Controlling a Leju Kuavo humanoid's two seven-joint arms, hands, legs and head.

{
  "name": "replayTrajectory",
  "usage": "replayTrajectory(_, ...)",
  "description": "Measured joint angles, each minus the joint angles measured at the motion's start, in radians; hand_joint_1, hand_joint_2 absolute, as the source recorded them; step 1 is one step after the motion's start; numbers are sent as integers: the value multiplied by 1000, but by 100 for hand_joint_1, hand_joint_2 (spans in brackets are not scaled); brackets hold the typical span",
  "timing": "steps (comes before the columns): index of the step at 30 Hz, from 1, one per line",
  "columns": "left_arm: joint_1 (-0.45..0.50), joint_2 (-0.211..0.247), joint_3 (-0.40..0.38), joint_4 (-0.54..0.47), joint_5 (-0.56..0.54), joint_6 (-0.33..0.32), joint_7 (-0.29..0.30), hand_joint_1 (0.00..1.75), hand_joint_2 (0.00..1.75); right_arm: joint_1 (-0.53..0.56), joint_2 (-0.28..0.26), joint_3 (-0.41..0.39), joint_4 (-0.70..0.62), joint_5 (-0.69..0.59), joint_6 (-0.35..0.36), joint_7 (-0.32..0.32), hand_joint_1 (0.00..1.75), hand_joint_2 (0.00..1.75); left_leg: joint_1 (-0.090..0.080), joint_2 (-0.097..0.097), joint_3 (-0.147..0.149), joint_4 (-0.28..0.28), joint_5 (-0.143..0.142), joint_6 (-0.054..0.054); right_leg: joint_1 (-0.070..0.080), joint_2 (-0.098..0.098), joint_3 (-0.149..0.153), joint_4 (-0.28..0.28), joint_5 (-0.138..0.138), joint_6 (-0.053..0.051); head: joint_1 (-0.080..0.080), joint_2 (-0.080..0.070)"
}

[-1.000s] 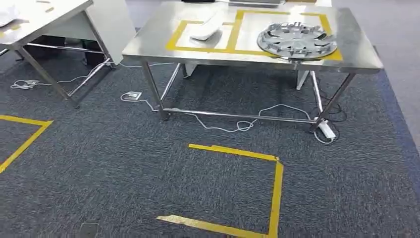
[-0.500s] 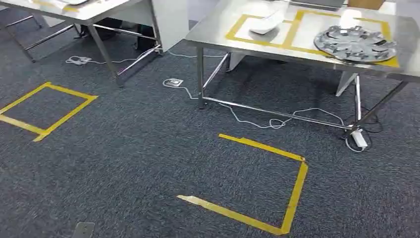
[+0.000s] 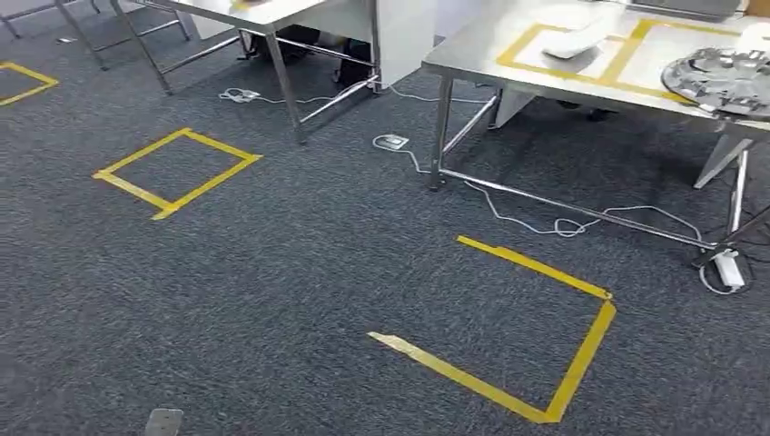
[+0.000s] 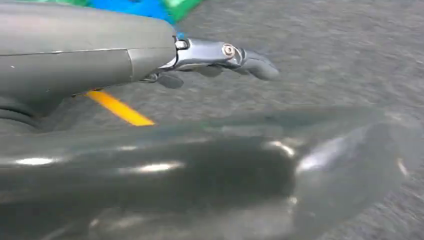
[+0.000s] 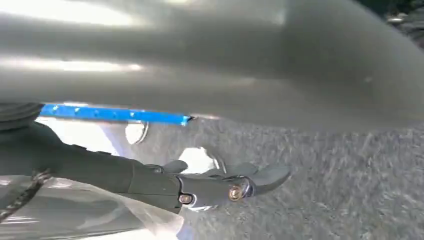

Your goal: Take the parts from the cabinet and place them on the table.

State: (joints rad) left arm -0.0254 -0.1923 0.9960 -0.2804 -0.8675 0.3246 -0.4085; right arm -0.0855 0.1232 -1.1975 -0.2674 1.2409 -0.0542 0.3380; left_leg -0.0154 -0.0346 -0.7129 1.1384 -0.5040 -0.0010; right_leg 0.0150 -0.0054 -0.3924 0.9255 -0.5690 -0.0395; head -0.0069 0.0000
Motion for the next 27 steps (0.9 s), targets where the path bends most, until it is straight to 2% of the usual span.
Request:
replayTrajectory(1,-2,1,0,0,0,0,-1,0,0,4,0,0,0,0,0,1,0,0,6,15,-14,78,-43,-8,0,-20,-6,1,4,3,1,0)
replayTrajectory(2,-1,1,0,0,0,0,-2,0,0,6,0,0,0,0,0,7,0,0,13,23,-23,142,-55,-15,-1,-36,-13,3,9,5,0,0)
replayTrajectory(3,0,1,0,0,0,0,-2,0,0,5,0,0,0,0,0,9,0,0,20,27,-20,173,-42,-20,-3,-51,-21,7,12,9,0,0)
replayTrajectory(4,2,1,0,0,0,0,-2,0,0,4,0,0,0,0,0,9,0,0,27,31,7,158,-17,-24,-5,-66,-28,11,14,12,0,0)
replayTrajectory(5,4,1,0,0,2,0,-2,0,0,2,0,0,0,0,1,9,0,0,31,37,56,94,7,-27,-8,-80,-34,15,15,14,0,0)
replayTrajectory(6,4,1,0,0,2,0,-2,0,0,0,0,0,0,0,1,9,0,0,34,49,122,-2,28,-30,-13,-92,-37,19,13,19,0,0)
replayTrajectory(7,3,1,0,1,2,0,-2,0,0,-3,0,0,0,0,1,9,0,0,33,85,179,-94,25,-33,-12,-104,-35,27,9,27,0,0)
replayTrajectory(8,-1,-1,0,1,2,0,-3,0,0,-3,0,0,0,0,1,9,0,0,20,118,199,-121,5,-29,-7,-113,-48,30,5,38,-7,0)
replayTrajectory(10,0,0,0,1,2,0,-4,0,0,-4,0,0,0,0,0,8,0,0,20,102,186,-124,3,0,-5,-131,-39,35,3,49,2,0)
replayTrajectory(11,3,0,0,2,2,0,-4,0,0,-7,0,0,0,0,0,8,0,0,17,92,181,-123,3,5,-5,-141,-30,34,5,53,2,0)
replayTrajectory(12,4,1,0,2,2,0,-4,0,0,-10,0,0,0,0,0,8,0,0,21,80,180,-129,10,16,-7,-141,-29,36,0,61,-1,0)
replayTrajectory(13,4,1,0,2,2,0,-4,0,0,-11,0,0,0,0,0,12,0,0,23,73,175,-132,14,22,-11,-83,-42,52,-19,71,4,0)
replayTrajectory(14,2,1,1,2,3,0,-4,0,0,-8,0,0,0,0,0,13,0,0,24,63,169,-131,18,29,-13,-35,-65,97,-52,74,8,0)
replayTrajectory(15,-1,0,1,2,2,0,-4,0,0,-5,0,0,0,0,0,3,0,0,23,50,162,-131,22,34,-15,-10,-103,175,-92,76,8,0)
replayTrajectory(16,-3,-1,0,2,2,0,-5,0,0,-1,0,0,0,0,0,2,0,0,21,37,156,-131,25,38,-15,0,-151,270,-130,75,8,0)
replayTrajectory(17,-2,0,0,2,2,0,-5,0,0,1,0,0,2,0,1,2,0,0,19,21,152,-131,27,39,-16,4,-193,349,-151,74,8,0)
replayTrajectory(18,-1,0,0,2,1,0,-4,0,0,2,1,0,2,0,1,3,0,0,18,11,150,-131,28,39,-16,4,-210,374,-148,74,8,0)
replayTrajectory(21,-1,0,0,2,1,0,-4,0,0,2,1,0,2,0,1,3,0,0,18,11,150,-131,29,39,-16,4,-211,374,-147,74,8,0)
replayTrajectory(23,1,0,0,2,1,0,-4,0,0,3,1,0,2,0,1,6,0,0,17,2,150,-131,29,40,-16,4,-212,369,-130,72,7,0)
replayTrajectory(24,2,0,1,2,-1,2,-4,0,0,3,0,0,2,0,0,9,0,0,15,-17,151,-130,31,38,-15,6,-187,297,-67,66,8,0)
replayTrajectory(25,-3,-2,1,3,-5,3,-4,0,0,1,-2,0,2,0,-1,-1,0,0,9,-66,140,-121,38,27,-20,89,-99,63,31,48,6,0)
replayTrajectory(26,-2,-2,1,3,-7,3,-4,0,0,1,-2,0,2,0,-1,-7,0,0,12,-75,131,-122,45,17,-17,79,-98,63,26,51,6,0)
replayTrajectory(27,1,-2,1,3,-9,3,-4,0,0,0,-2,0,2,0,-2,-7,0,0,16,-86,127,-125,51,9,-15,70,-92,63,28,49,8,0)
